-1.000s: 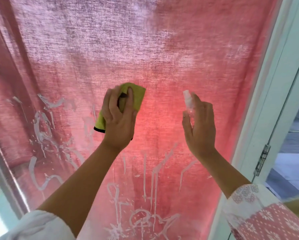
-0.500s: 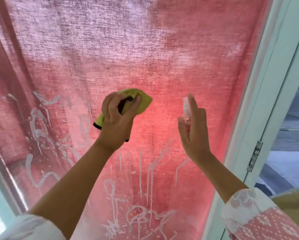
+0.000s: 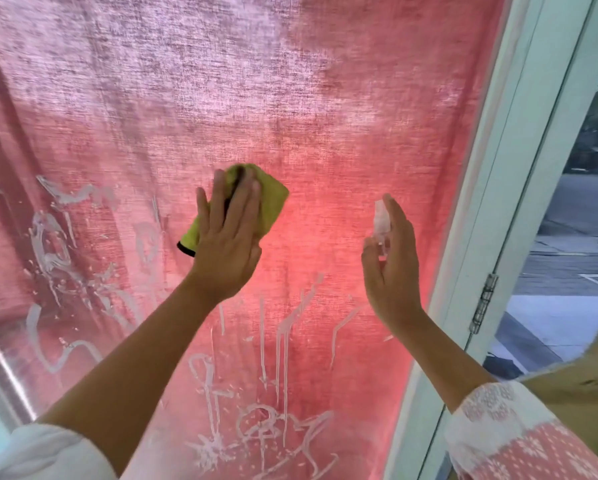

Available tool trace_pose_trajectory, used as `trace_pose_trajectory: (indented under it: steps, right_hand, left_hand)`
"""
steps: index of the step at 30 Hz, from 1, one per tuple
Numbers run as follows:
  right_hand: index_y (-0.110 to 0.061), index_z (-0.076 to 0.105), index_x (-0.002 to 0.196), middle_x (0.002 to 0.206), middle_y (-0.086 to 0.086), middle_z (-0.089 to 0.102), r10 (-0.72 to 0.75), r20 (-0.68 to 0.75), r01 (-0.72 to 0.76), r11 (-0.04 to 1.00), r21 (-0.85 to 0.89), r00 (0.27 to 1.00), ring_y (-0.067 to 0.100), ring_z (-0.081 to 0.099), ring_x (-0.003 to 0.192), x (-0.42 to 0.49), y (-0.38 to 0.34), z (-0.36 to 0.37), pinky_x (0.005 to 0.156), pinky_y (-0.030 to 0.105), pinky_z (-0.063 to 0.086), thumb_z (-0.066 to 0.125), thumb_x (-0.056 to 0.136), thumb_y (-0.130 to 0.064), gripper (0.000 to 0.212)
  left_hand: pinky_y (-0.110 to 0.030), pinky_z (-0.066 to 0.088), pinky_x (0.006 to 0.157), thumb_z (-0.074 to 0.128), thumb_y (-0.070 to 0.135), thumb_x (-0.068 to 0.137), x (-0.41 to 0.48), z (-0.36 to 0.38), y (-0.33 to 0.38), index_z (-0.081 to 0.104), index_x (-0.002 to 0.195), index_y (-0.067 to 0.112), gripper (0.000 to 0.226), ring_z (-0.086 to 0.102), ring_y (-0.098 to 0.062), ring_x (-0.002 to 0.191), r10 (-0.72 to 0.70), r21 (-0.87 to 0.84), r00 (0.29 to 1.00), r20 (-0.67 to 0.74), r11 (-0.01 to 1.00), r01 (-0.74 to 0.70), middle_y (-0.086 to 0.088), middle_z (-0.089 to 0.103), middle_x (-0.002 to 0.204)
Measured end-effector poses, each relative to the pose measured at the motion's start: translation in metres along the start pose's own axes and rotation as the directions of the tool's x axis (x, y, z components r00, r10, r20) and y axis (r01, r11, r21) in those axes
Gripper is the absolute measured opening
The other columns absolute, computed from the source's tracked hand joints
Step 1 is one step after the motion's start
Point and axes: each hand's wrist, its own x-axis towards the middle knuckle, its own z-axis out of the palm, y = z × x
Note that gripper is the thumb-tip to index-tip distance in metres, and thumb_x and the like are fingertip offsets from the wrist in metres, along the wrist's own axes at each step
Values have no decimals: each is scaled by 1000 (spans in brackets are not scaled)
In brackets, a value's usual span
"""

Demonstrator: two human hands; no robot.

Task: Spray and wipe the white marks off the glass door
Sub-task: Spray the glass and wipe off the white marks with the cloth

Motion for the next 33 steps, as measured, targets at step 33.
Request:
trace_pose_trajectory:
  steps: [33]
  right_hand:
    - [-28, 38, 140, 71, -17, 41, 163, 317, -140, 985, -96, 934, 7, 43, 54, -66, 18, 8, 56, 11, 33, 53, 89, -9, 56]
  left_hand:
    - [-48, -5, 119, 41, 20, 98, -32, 16, 55, 14, 150, 4, 61, -10, -38, 145, -199, -203, 977, 76, 956, 211, -16, 4, 159]
